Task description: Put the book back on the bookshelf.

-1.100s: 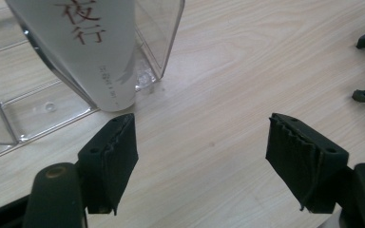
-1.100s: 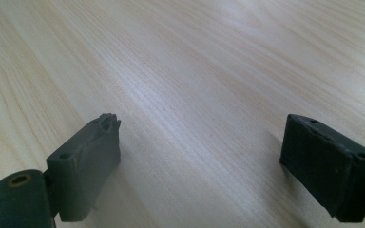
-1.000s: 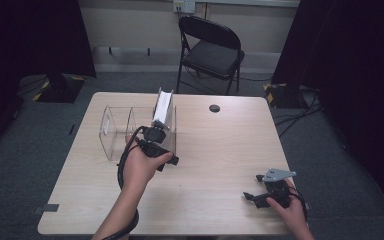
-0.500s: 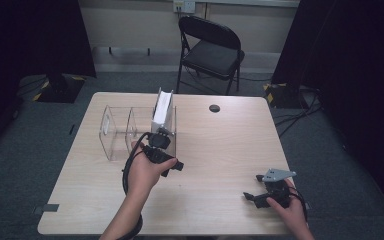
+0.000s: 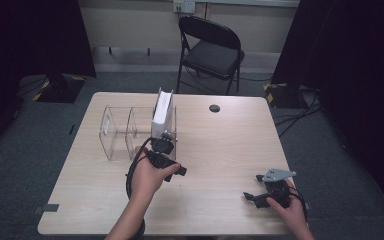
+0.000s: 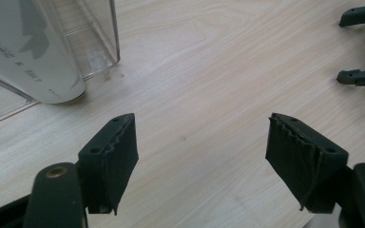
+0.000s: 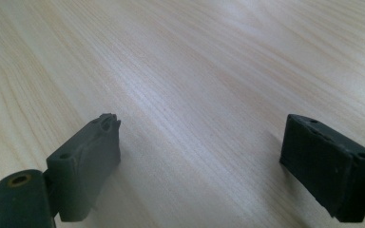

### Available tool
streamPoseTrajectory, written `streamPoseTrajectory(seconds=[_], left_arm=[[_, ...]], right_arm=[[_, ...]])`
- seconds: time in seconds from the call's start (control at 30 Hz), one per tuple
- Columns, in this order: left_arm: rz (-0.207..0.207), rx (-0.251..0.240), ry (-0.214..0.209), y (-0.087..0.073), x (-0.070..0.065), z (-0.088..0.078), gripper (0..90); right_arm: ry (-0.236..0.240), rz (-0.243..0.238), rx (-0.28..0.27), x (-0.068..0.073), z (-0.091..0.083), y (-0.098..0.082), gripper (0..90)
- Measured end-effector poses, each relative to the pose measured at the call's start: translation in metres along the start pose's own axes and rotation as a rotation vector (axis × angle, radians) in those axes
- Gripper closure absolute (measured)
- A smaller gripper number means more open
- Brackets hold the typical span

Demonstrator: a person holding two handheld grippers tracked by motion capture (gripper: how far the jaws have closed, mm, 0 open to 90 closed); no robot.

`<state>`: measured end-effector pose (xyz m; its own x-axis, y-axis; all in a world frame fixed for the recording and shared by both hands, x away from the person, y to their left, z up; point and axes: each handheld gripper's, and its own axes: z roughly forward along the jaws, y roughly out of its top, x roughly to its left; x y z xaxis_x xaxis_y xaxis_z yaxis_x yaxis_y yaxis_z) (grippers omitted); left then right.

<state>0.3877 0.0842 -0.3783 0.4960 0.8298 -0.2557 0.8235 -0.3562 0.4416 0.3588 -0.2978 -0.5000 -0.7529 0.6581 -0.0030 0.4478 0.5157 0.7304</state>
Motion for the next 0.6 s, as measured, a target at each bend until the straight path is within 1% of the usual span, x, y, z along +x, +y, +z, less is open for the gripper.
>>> streamPoseTrajectory(seconds=[0.07, 0.27, 0.3, 0.33, 0.37, 0.43, 0.5, 0.53, 0.6], left_arm=[[-0.005, -0.005, -0.007, -0.001, -0.001, 0.001, 25.4], [0.005, -0.003, -0.012, -0.003, -0.003, 0.006, 25.2], [-0.001, -0.006, -0.014, -0.004, -0.003, 0.007, 25.3], [0.006, 0.002, -0.016, -0.005, -0.003, 0.008, 25.3], [0.000, -0.002, -0.015, -0.005, -0.003, 0.010, 25.3], [0.006, 0.004, -0.017, -0.007, -0.002, 0.011, 25.3], [-0.007, 0.000, -0.021, -0.008, -0.003, 0.013, 25.2], [0.007, 0.010, -0.019, -0.008, -0.002, 0.013, 24.6], [-0.003, 0.003, -0.023, -0.009, -0.002, 0.014, 24.6]], right_arm=[[0.000, 0.000, 0.000, 0.000, 0.000, 0.000, 11.9], [0.000, 0.001, 0.000, 0.000, 0.000, 0.000, 11.9], [0.000, 0.001, 0.000, 0.000, 0.000, 0.000, 11.9], [0.000, 0.001, 0.000, 0.000, 0.000, 0.000, 11.9], [0.000, 0.001, 0.000, 0.000, 0.000, 0.000, 11.9], [0.002, -0.001, 0.000, 0.000, 0.000, 0.000, 11.9], [0.002, -0.001, 0.000, 0.000, 0.000, 0.000, 11.9], [0.002, -0.001, 0.000, 0.000, 0.000, 0.000, 11.9], [0.002, -0.001, 0.000, 0.000, 0.000, 0.000, 11.9]])
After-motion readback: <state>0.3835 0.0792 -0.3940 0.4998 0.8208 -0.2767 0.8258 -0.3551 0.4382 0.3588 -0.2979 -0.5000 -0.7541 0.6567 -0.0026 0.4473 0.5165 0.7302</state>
